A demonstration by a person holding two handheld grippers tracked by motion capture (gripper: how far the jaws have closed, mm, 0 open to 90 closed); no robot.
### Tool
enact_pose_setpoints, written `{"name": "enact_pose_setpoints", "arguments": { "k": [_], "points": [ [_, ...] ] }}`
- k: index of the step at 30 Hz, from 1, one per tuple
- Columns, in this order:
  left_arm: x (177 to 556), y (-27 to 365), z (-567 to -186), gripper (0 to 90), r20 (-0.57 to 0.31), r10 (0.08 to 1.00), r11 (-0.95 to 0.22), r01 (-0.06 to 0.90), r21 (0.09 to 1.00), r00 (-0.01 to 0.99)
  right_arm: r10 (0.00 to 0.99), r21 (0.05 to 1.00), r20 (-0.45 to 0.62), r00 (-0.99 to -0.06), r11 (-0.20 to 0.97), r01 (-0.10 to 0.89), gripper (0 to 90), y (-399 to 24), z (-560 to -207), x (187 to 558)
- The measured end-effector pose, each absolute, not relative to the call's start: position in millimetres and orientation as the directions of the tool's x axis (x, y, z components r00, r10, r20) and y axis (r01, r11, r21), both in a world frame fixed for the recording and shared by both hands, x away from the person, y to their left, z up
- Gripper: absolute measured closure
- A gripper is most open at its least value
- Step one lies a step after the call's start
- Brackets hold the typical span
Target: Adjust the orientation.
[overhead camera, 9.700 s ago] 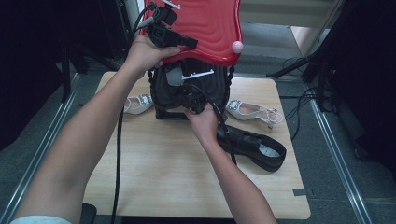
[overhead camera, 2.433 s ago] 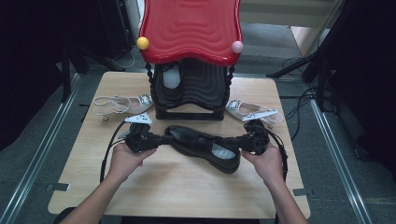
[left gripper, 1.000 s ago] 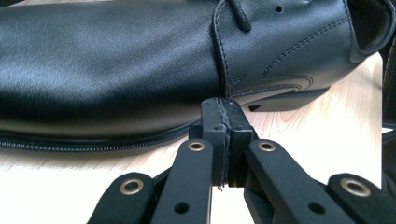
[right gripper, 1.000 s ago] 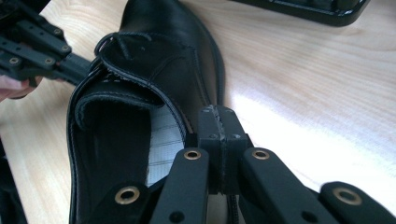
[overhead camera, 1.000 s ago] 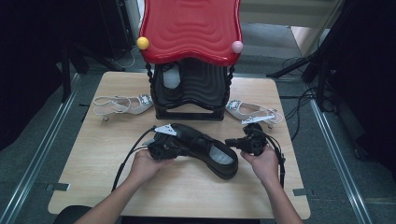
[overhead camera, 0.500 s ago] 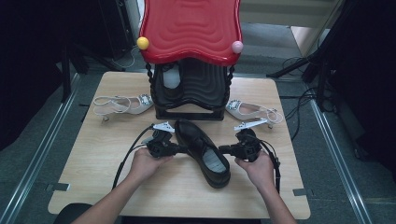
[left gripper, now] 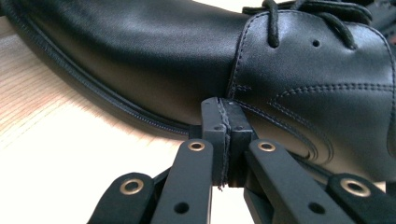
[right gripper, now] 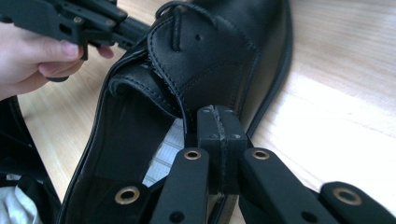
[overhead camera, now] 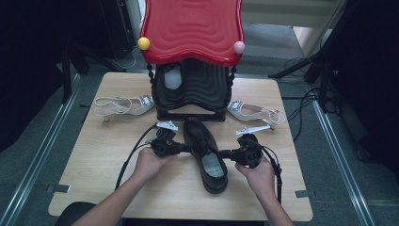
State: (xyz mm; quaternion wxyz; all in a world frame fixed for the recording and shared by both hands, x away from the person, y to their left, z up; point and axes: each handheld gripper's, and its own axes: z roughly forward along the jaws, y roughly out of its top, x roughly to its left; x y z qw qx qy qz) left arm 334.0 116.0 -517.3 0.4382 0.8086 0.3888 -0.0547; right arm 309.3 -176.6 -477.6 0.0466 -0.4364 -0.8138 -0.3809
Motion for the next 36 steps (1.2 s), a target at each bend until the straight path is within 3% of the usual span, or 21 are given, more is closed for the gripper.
{"name": "enact_pose_setpoints", "arguments": {
  "k": [17,21,30,34,36],
  "points": [
    [346.7,114.1,-517.9,90.0,-0.442,0.579,-0.299,0.683,0.667,0.685,0.650,0.562,0.458,-0.607,0.317,0.764,90.0,-174.9,-478.9,309.8],
    [349.4,122.4,-509.7,84.7,-0.451,0.588,-0.301,0.699,0.648,0.671,0.658,0.565,0.453,-0.601,0.309,0.765,89.3,-178.8,-476.3,310.6],
    [343.8,137.1,-478.7,76.8,-0.474,0.517,-0.303,0.670,0.678,0.713,0.669,0.550,0.485,-0.563,0.267,0.791,76.4,-184.0,-458.5,305.6],
    [341.2,140.6,-468.5,77.5,-0.451,0.509,-0.333,0.650,0.683,0.734,0.669,0.527,0.501,-0.548,0.266,0.807,75.1,-177.0,-449.6,301.1],
    [339.7,142.0,-461.8,83.8,-0.446,0.492,-0.353,0.640,0.682,0.748,0.664,0.527,0.502,-0.554,0.273,0.805,74.0,-171.4,-447.0,298.4]
  ]
}}
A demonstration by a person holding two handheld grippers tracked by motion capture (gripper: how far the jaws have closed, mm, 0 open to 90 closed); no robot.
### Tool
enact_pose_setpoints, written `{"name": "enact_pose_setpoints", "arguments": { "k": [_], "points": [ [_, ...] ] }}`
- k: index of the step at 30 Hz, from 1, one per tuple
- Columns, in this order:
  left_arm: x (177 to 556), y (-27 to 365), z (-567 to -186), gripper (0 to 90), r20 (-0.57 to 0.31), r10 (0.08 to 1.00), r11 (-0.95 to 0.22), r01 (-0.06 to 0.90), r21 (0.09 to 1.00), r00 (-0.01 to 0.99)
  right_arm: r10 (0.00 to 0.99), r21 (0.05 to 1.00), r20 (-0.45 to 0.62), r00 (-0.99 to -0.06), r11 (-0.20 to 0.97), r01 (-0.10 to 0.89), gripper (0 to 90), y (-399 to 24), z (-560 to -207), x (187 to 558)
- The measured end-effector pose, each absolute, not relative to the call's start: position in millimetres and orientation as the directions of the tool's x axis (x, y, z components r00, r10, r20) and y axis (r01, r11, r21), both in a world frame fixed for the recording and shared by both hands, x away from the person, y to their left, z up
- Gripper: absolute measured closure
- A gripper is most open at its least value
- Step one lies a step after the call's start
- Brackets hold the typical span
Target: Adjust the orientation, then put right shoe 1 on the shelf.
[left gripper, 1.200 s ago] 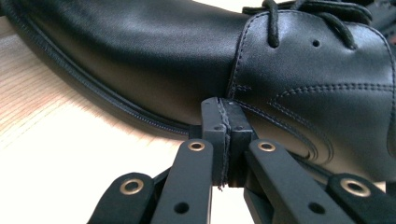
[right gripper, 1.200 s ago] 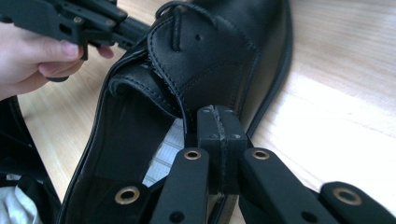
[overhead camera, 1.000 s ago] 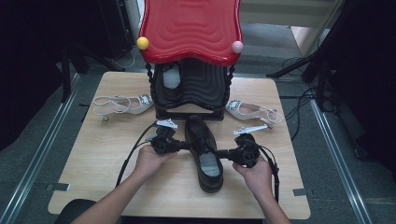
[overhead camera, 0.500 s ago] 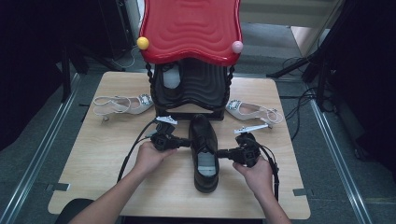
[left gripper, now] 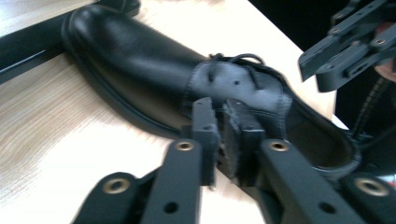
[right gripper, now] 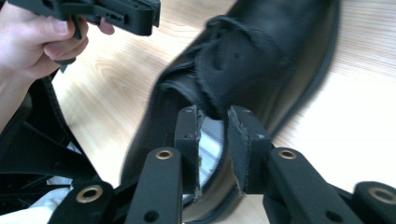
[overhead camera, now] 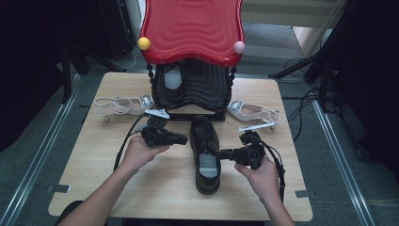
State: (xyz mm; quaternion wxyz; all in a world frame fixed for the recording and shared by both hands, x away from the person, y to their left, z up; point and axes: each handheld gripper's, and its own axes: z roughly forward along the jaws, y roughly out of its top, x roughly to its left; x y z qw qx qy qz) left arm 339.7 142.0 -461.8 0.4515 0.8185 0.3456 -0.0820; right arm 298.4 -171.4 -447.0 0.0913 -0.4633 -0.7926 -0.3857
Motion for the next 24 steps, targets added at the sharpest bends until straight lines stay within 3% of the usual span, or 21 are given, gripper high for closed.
{"name": "enact_pose_setpoints", "arguments": {
  "k": [4,24],
  "points": [
    [337.3,145.9,-452.9,89.8,-0.442,0.464,-0.358,0.619,0.699,0.768,0.655,0.513,0.505,-0.562,0.295,0.806,73.8,-161.3,-444.3,294.8],
    [357.9,154.1,-384.4,89.0,-0.384,0.451,-0.349,0.555,0.755,0.806,0.663,0.427,0.497,-0.560,0.375,0.823,68.0,-112.8,-444.4,295.6]
  ]
}}
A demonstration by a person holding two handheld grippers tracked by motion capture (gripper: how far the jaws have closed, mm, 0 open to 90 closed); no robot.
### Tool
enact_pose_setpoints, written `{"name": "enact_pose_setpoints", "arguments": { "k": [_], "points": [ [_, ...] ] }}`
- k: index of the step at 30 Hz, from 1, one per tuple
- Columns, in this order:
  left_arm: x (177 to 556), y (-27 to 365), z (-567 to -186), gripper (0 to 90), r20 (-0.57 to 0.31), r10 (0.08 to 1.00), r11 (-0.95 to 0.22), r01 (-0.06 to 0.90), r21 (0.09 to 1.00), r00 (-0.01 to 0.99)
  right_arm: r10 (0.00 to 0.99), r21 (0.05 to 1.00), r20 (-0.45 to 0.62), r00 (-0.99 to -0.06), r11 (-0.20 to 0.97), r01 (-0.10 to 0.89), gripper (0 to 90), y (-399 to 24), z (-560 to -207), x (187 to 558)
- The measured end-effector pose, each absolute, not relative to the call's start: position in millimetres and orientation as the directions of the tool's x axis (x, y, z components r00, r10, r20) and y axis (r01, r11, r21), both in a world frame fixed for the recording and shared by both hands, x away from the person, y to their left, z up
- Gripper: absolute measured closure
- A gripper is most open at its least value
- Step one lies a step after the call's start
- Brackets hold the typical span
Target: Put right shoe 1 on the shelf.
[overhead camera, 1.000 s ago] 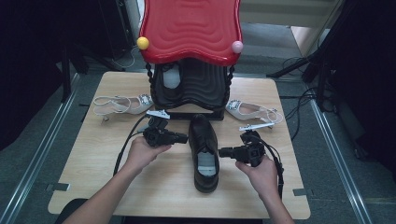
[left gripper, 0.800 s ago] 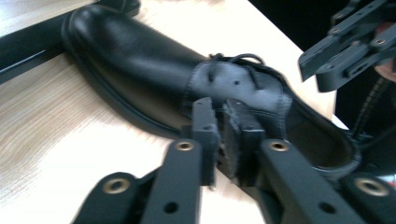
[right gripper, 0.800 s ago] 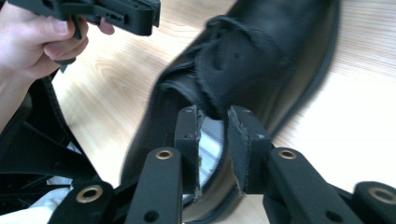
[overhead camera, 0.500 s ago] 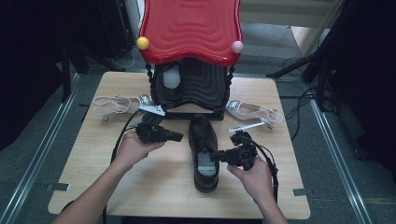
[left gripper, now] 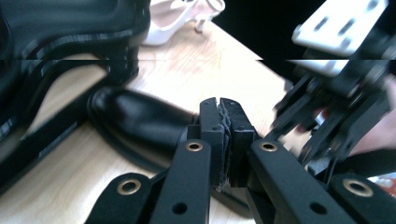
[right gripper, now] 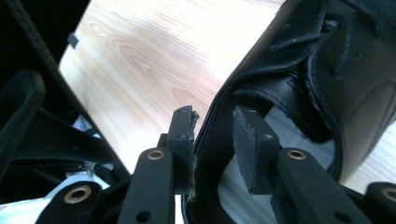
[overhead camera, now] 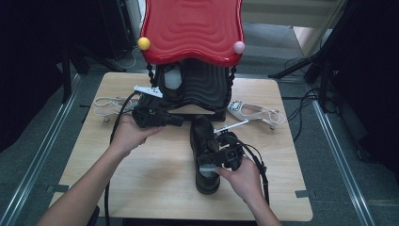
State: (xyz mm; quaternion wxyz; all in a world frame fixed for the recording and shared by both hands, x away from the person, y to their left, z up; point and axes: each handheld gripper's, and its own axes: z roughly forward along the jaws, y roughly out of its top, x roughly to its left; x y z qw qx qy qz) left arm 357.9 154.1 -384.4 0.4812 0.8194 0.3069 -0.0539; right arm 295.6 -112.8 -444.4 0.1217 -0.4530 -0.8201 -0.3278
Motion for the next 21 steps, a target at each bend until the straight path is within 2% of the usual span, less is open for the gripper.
{"name": "enact_pose_setpoints", "arguments": {
  "k": [8,13,21],
  "points": [
    [376.5,155.8,-351.6,89.0,-0.403,0.439,-0.321,0.559,0.764,0.803,0.697,0.393,0.445,-0.562,0.413,0.822,65.1,-90.8,-456.8,301.0],
    [381.6,154.0,-332.5,89.4,-0.362,0.439,-0.341,0.526,0.779,0.822,0.719,0.375,0.416,-0.556,0.421,0.826,64.2,-81.5,-463.8,302.2],
    [399.4,158.9,-298.7,89.2,-0.351,0.453,-0.309,0.514,0.800,0.819,0.736,0.373,0.376,-0.563,0.436,0.819,64.9,-72.5,-473.0,301.0]
  ]
}}
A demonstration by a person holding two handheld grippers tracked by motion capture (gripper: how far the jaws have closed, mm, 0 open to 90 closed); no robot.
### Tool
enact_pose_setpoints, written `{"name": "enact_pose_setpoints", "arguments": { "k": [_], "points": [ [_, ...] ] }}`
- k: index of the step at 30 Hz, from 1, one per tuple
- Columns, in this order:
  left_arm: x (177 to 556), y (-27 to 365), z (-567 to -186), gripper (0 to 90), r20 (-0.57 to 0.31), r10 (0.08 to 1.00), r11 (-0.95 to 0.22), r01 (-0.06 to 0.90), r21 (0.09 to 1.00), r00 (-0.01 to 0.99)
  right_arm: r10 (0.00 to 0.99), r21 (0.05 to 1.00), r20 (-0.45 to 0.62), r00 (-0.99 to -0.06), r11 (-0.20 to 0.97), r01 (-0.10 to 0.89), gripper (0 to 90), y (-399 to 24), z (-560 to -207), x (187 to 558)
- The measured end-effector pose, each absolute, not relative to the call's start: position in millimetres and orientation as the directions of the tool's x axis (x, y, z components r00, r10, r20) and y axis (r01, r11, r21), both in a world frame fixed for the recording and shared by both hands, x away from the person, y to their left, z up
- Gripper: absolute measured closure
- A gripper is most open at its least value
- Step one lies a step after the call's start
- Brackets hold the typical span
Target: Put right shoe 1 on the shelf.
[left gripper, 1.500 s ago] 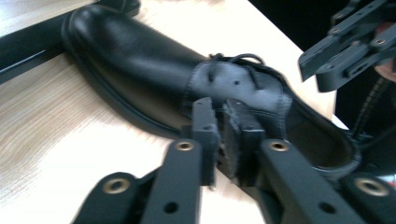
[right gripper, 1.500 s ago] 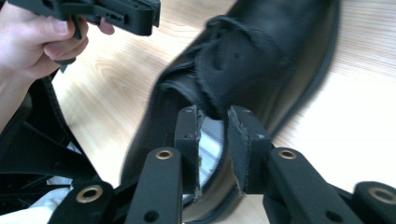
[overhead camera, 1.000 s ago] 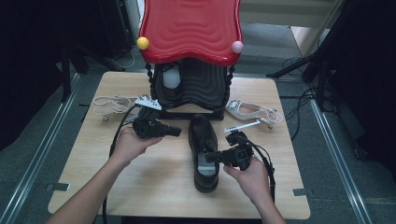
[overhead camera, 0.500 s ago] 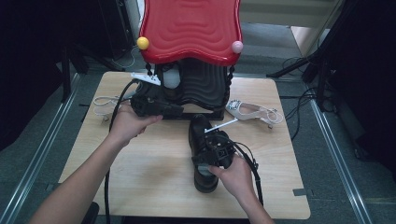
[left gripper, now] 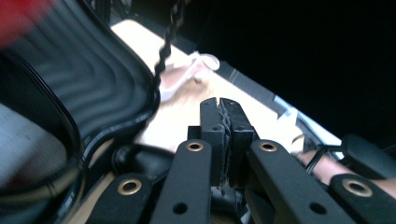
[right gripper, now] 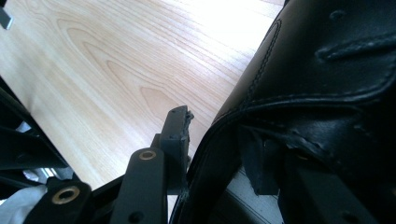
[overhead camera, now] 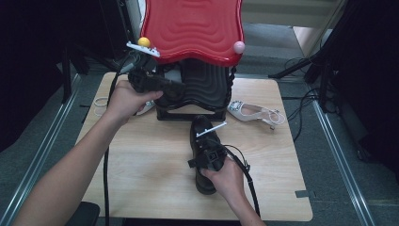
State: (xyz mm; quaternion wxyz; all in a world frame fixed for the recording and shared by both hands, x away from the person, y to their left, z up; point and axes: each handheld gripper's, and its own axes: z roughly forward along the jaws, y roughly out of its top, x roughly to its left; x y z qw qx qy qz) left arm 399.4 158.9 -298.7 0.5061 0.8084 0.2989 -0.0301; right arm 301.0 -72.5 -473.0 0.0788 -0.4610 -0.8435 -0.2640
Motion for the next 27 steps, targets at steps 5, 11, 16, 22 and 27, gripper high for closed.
{"name": "enact_pose_setpoints", "arguments": {
  "k": [5,11,16,22,27],
  "points": [
    [409.2,158.5,-275.2,89.0,-0.323,0.476,-0.293,0.494,0.819,0.818,0.755,0.379,0.337,-0.562,0.438,0.815,64.9,-67.4,-476.1,298.1],
    [420.2,154.2,-251.2,89.3,-0.270,0.504,-0.303,0.460,0.835,0.821,0.759,0.393,0.290,-0.584,0.462,0.795,71.0,-65.0,-478.0,296.6],
    [432.8,151.1,-238.6,89.4,-0.245,0.525,-0.306,0.450,0.839,0.815,0.754,0.390,0.327,-0.570,0.441,0.808,77.2,-70.8,-479.7,300.1],
    [443.7,143.3,-229.6,89.3,-0.214,0.545,-0.311,0.433,0.846,0.811,0.747,0.366,0.366,-0.555,0.432,0.824,83.3,-80.0,-478.2,303.8],
    [452.4,140.8,-231.0,89.1,-0.198,0.575,-0.320,0.440,0.839,0.794,0.746,0.375,0.396,-0.535,0.400,0.836,86.8,-95.5,-470.9,302.7]
  ]
}}
